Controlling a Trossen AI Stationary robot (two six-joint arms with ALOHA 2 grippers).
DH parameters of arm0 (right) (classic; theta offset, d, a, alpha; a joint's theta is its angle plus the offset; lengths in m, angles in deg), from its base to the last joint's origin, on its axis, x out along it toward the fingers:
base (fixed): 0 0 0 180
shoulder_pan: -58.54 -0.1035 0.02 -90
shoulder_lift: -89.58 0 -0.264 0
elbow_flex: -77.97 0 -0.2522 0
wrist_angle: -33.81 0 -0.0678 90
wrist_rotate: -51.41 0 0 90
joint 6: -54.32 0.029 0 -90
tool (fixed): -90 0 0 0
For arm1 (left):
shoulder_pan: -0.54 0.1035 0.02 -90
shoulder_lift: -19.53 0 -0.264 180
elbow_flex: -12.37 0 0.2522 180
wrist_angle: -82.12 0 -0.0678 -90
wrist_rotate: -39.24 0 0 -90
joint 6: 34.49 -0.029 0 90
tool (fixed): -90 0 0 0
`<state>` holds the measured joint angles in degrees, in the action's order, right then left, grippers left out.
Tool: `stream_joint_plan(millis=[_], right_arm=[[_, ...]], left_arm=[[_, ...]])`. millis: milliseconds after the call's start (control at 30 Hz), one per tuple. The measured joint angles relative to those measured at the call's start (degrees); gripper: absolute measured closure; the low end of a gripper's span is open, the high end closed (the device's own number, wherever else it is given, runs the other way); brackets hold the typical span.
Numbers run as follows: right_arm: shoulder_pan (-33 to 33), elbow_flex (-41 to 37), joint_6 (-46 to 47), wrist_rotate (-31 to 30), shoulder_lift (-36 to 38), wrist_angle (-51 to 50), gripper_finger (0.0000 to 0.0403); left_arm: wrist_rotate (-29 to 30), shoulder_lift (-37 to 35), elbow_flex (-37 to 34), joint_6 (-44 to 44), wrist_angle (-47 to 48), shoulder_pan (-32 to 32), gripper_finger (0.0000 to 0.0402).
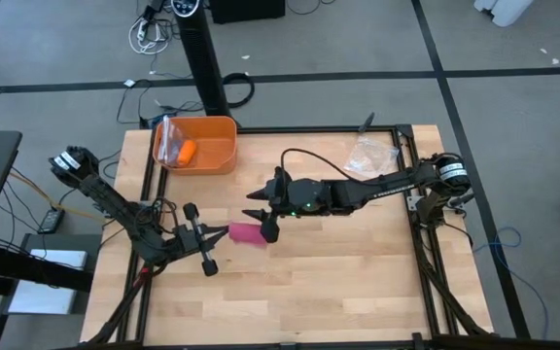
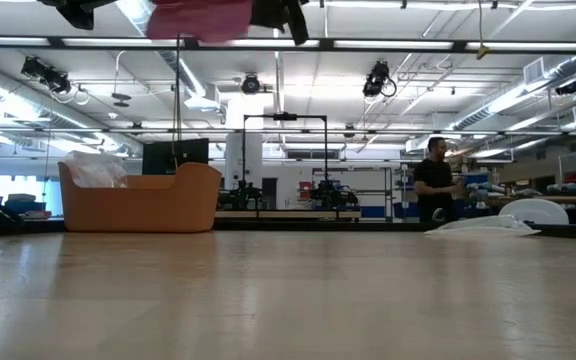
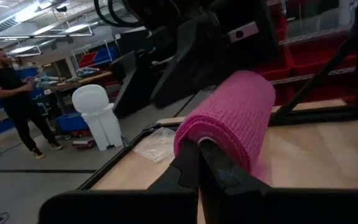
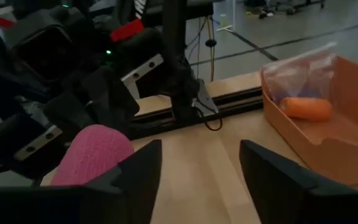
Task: Roll bandage
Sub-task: Roll the pink bandage
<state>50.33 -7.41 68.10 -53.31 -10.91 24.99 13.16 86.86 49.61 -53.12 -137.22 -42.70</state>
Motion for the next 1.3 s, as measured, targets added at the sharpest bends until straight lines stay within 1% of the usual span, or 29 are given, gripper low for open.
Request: stream_joint_plan(millis=[67,133,233,300,367,400,467,533,600,700,767,800,867,900,1033,1133,1200,1300], right_arm=[[-0.50,0.00,-1.96,-0.11,1.66,-1.47,0.0164],[-1.20,0.00,-4.29,-2.51,4.05,-4.36,0.0155],[-3.04,0.02,-6.39,-12.33,8.06,-13.03,0.0145],[-4.40,-0.55,-5.55,-17.87,10.02,-18.79,0.0142],[-5.63,-3.88,-3.03,-19.30,11.48,-19.59,0.0140],[-6.05,-6.24,-1.49,-18.30,11.88,-18.51,0.0140],[-6.71,-12.10,1.55,-15.47,12.09,-14.49,0.0142],[-7.32,-18.55,3.01,-13.59,11.67,-6.08,0.0146],[-8.00,-25.21,2.92,-11.23,11.39,8.00,0.0150],[-8.81,-33.48,1.86,-8.18,9.71,32.80,0.0151],[-9.20,-36.28,0.07,-7.62,8.02,44.62,0.0149],[-9.32,-36.99,-0.64,-7.54,7.46,48.25,0.0148],[-9.34,-37.10,-1.51,-7.48,6.33,51.67,0.0147],[-9.14,-36.49,-1.85,-6.94,5.83,51.59,0.0147],[-8.17,-33.04,-3.40,-3.38,4.86,50.16,0.0148],[-7.13,-31.49,-3.50,-3.00,4.70,48.66,0.0148],[-6.38,-30.45,-3.45,-1.28,4.70,47.06,0.0149],[-5.93,-30.16,-3.51,-0.48,4.81,45.37,0.0152]], left_arm=[[-0.07,0.00,0.04,0.00,-0.90,-0.40,0.0401],[-0.05,-0.01,0.07,-0.04,-1.66,-0.82,0.0401],[0.81,-0.02,0.09,0.02,-1.63,-1.17,0.0401],[0.98,-0.02,0.09,0.76,-1.67,-1.17,0.0401],[1.01,-0.02,0.09,0.85,-2.38,-1.14,0.0401],[1.04,-0.02,0.09,0.88,-3.00,-1.14,0.0401],[1.04,-0.15,0.09,0.88,-4.23,-1.14,0.0401],[1.05,-0.28,0.09,0.87,-5.49,-1.03,0.0401],[0.98,-0.28,0.09,0.89,-7.32,-1.03,0.0401],[0.94,-0.29,0.08,0.87,-10.03,-1.02,0.0401],[0.77,-0.31,0.09,0.90,-12.07,-0.99,0.0401],[0.74,-0.31,0.09,0.91,-12.50,-0.99,0.0401],[0.30,-0.29,0.11,0.89,-13.55,-0.96,0.0401],[0.37,-0.31,0.11,0.90,-13.79,-0.80,0.0401],[-0.25,-0.28,0.15,1.00,-14.82,0.14,0.0401],[-0.89,-0.28,0.33,1.01,-15.23,0.75,0.0401],[-1.36,-0.28,0.50,0.98,-15.35,1.25,0.0401],[-1.33,-0.28,0.48,0.98,-16.03,1.79,0.0401]])
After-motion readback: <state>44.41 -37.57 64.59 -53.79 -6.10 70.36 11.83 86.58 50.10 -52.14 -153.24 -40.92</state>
